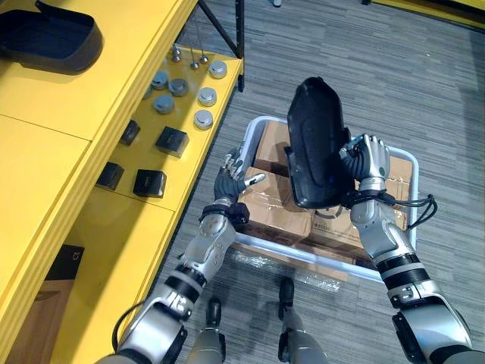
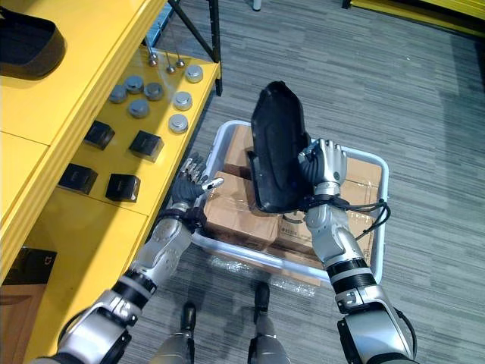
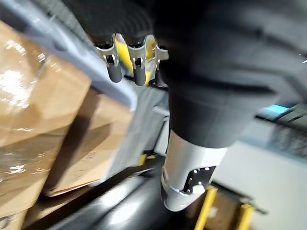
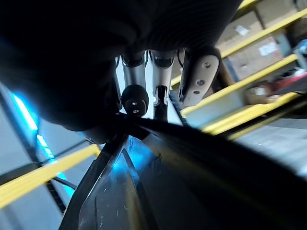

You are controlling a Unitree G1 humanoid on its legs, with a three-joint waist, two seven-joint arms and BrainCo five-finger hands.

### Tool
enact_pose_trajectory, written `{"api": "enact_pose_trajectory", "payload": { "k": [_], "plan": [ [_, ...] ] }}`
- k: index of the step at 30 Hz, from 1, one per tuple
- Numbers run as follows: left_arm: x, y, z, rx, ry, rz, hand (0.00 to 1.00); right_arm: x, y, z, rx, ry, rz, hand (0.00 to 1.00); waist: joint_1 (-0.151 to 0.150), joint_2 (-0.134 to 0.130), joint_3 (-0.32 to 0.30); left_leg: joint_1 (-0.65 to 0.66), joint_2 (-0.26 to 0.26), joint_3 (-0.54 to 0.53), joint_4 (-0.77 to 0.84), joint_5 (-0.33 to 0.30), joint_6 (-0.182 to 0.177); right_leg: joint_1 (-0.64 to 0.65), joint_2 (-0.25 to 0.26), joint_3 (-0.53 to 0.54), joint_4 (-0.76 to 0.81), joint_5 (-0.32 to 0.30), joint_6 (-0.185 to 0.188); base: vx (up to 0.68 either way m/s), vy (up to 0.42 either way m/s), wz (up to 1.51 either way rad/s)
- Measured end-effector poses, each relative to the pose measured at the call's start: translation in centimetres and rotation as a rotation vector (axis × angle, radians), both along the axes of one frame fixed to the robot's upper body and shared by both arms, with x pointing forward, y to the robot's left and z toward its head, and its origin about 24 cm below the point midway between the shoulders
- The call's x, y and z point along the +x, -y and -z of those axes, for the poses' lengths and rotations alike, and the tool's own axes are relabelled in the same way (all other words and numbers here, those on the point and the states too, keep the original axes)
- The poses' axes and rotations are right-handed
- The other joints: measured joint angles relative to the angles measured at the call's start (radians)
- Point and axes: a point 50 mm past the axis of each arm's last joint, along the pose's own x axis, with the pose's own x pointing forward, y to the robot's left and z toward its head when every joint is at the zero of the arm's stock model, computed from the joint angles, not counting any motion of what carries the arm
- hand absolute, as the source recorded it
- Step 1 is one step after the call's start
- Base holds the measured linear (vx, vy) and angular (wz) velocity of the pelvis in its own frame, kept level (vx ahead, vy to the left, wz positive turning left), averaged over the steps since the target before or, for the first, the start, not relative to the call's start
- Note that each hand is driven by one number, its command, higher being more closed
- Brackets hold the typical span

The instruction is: Walk over and take plastic housings, then place them on the shelf

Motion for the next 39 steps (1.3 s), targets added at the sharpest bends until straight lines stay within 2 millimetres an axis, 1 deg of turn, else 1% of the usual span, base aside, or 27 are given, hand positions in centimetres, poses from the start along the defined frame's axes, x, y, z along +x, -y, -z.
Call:
{"api": "enact_pose_trajectory", "payload": {
  "k": [3, 5, 8, 9, 10, 12, 14, 15, 17, 18, 21, 22, 24, 26, 27, 29, 30, 32, 34, 35, 37, 39],
  "plan": [
    [0.6, 1.1, -1.2, 0.036, 0.004, 0.060, 0.00, -0.3, -1.0, -0.5, -0.013, 0.027, -0.037, 1.00, -0.005, -0.009, -0.005, 0.000, 0.004, 0.010, 0.000, -0.003, -0.004, -0.006, 0.003, 0.008, 0.000, 0.002, -0.002, 0.03, 0.075, -0.08],
    [1.0, 1.3, -1.4, 0.058, -0.009, 0.074, 0.00, -0.6, -1.6, -0.7, -0.027, 0.041, -0.062, 1.00, -0.010, -0.015, -0.009, 0.001, 0.007, 0.016, 0.001, -0.006, -0.007, -0.007, 0.006, 0.012, 0.000, 0.002, -0.002, 0.03, 0.070, -0.09],
    [1.4, 1.2, -0.8, 0.080, -0.054, 0.059, 0.00, -0.6, -2.5, -0.7, -0.026, 0.043, -0.093, 1.00, -0.020, -0.025, -0.015, 0.007, 0.011, 0.023, 0.001, -0.008, -0.009, -0.006, 0.010, 0.020, 0.001, 0.002, -0.002, 0.03, 0.076, -0.11],
    [1.4, 1.2, -0.2, 0.094, -0.083, 0.055, 0.00, -0.6, -3.1, -0.5, -0.014, 0.041, -0.109, 1.00, -0.019, -0.030, -0.018, 0.014, 0.015, 0.034, 0.002, -0.013, -0.010, -0.005, 0.014, 0.036, 0.001, 0.003, -0.003, 0.02, 0.073, -0.19],
    [1.4, 1.3, 0.0, 0.100, -0.092, 0.057, 0.00, -0.7, -3.3, -0.6, -0.013, 0.045, -0.118, 1.00, -0.018, -0.031, -0.018, 0.017, 0.017, 0.039, 0.003, -0.014, -0.010, -0.004, 0.015, 0.038, 0.001, 0.003, -0.003, 0.01, 0.088, -0.22],
    [1.3, 1.8, 0.2, 0.107, -0.100, 0.070, 0.00, -1.1, -4.3, -0.9, -0.031, 0.069, -0.154, 1.00, -0.021, -0.031, -0.018, 0.021, 0.019, 0.047, 0.010, -0.021, -0.009, -0.002, 0.017, 0.045, 0.001, 0.003, -0.003, 0.00, 0.068, -0.16],
    [1.0, 2.8, 0.4, 0.079, -0.116, 0.094, 0.00, -1.7, -5.5, -1.0, -0.023, 0.094, -0.196, 1.00, -0.022, -0.031, -0.018, 0.031, 0.026, 0.056, 0.023, -0.035, -0.011, 0.007, 0.024, 0.058, 0.001, 0.003, -0.003, 0.00, 0.097, -0.20],
    [0.8, 3.3, 0.5, 0.041, -0.133, 0.113, 0.00, -2.3, -6.0, -1.5, -0.017, 0.127, -0.215, 1.00, -0.023, -0.031, -0.019, 0.030, 0.030, 0.063, 0.036, -0.044, -0.010, 0.009, 0.028, 0.065, 0.001, 0.002, -0.003, 0.00, 0.081, -0.17],
    [0.6, 4.0, 0.6, 0.004, -0.150, 0.131, 0.00, -2.9, -6.4, -1.4, 0.004, 0.143, -0.237, 1.00, -0.027, -0.034, -0.022, 0.031, 0.032, 0.064, 0.037, -0.045, -0.010, 0.009, 0.029, 0.065, 0.001, 0.002, -0.004, 0.00, 0.064, -0.06],
    [0.6, 4.3, 0.7, -0.013, -0.161, 0.133, 1.00, -3.3, -6.5, -1.0, 0.021, 0.149, -0.241, 1.00, -0.027, -0.036, -0.024, 0.031, 0.034, 0.065, 0.037, -0.045, -0.010, 0.010, 0.031, 0.065, 0.001, 0.001, -0.005, 0.02, 0.074, -0.02],
    [0.5, 4.3, 0.8, -0.094, -0.198, 0.118, 1.00, -4.2, -6.8, 0.0, 0.077, 0.159, -0.249, 1.00, -0.032, -0.040, -0.027, 0.042, 0.035, 0.071, 0.030, -0.045, -0.011, 0.015, 0.033, 0.069, 0.001, 0.001, -0.006, 0.02, 0.053, -0.05],
    [0.4, 4.3, 0.8, -0.157, -0.211, 0.114, 1.00, -4.6, -6.9, 0.5, 0.103, 0.163, -0.253, 1.00, -0.033, -0.040, -0.028, 0.052, 0.035, 0.074, 0.026, -0.046, -0.011, 0.021, 0.033, 0.072, 0.000, 0.000, -0.006, 0.04, 0.059, -0.10],
    [-0.4, 3.8, 0.5, -0.352, -0.195, 0.110, 1.00, -6.0, -7.0, 1.9, 0.165, 0.162, -0.257, 1.00, -0.034, -0.040, -0.035, 0.085, 0.037, 0.082, 0.008, -0.046, -0.011, 0.042, 0.035, 0.078, 0.000, -0.003, -0.010, 0.04, 0.056, -0.10],
    [-1.0, 3.1, 0.2, -0.452, -0.162, 0.099, 1.00, -6.9, -6.8, 2.8, 0.199, 0.153, -0.254, 1.00, -0.032, -0.045, -0.049, 0.109, 0.038, 0.090, -0.005, -0.046, -0.011, 0.056, 0.037, 0.086, 0.000, -0.010, -0.016, 0.04, 0.050, -0.09],
    [-1.1, 2.9, 0.2, -0.473, -0.153, 0.092, 1.00, -7.2, -6.7, 3.2, 0.208, 0.146, -0.252, 1.00, -0.032, -0.045, -0.057, 0.116, 0.039, 0.089, -0.008, -0.046, -0.012, 0.063, 0.037, 0.085, 0.000, -0.013, -0.018, 0.05, 0.046, -0.07],
    [-2.1, 2.1, 1.2, -0.517, -0.148, 0.079, 1.00, -8.2, -6.5, 5.0, 0.232, 0.103, -0.259, 1.00, -0.030, -0.045, -0.098, 0.163, 0.045, 0.096, -0.034, -0.047, -0.013, 0.092, 0.042, 0.087, -0.001, -0.024, -0.021, 0.05, 0.028, -0.07],
    [-2.3, 1.9, 1.5, -0.524, -0.148, 0.078, 1.00, -8.5, -6.5, 5.3, 0.233, 0.100, -0.268, 1.00, -0.030, -0.045, -0.107, 0.176, 0.047, 0.097, -0.040, -0.047, -0.013, 0.103, 0.043, 0.086, -0.001, -0.029, -0.024, 0.05, 0.021, -0.05],
    [-3.6, 1.5, 2.4, -0.541, -0.145, 0.080, 1.00, -9.6, -6.4, 6.2, 0.243, 0.090, -0.292, 1.00, -0.029, -0.043, -0.147, 0.212, 0.053, 0.097, -0.062, -0.048, -0.015, 0.130, 0.049, 0.082, -0.001, -0.042, -0.027, 0.06, 0.015, 0.02],
    [-4.8, 1.1, 2.8, -0.542, -0.121, 0.077, 1.00, -10.8, -6.2, 7.3, 0.257, 0.068, -0.310, 1.00, -0.030, -0.033, -0.186, 0.226, 0.057, 0.083, -0.068, -0.048, -0.017, 0.149, 0.053, 0.062, -0.001, -0.053, -0.036, 0.08, 0.008, 0.17],
    [-5.4, 0.7, 3.2, -0.533, -0.108, 0.066, 1.00, -11.3, -6.2, 7.9, 0.262, 0.050, -0.319, 0.00, -0.026, -0.025, -0.197, 0.242, 0.058, 0.076, -0.075, -0.047, -0.017, 0.166, 0.053, 0.053, -0.001, -0.057, -0.038, 0.07, 0.012, 0.20],
    [-6.2, 0.0, 3.9, -0.540, -0.107, 0.039, 1.00, -11.8, -6.2, 8.8, 0.266, 0.005, -0.335, 0.00, -0.025, -0.012, -0.213, 0.258, 0.060, 0.067, -0.078, -0.047, -0.018, 0.186, 0.054, 0.035, -0.001, -0.062, -0.044, 0.05, 0.011, 0.18],
    [-7.3, -1.0, 4.7, -0.555, -0.097, -0.004, 1.00, -12.4, -6.3, 10.9, 0.280, -0.099, -0.339, 0.00, -0.018, 0.007, -0.225, 0.279, 0.060, 0.039, -0.083, -0.045, -0.019, 0.222, 0.054, 0.002, -0.001, -0.074, -0.045, 0.03, -0.004, 0.44]
  ]
}}
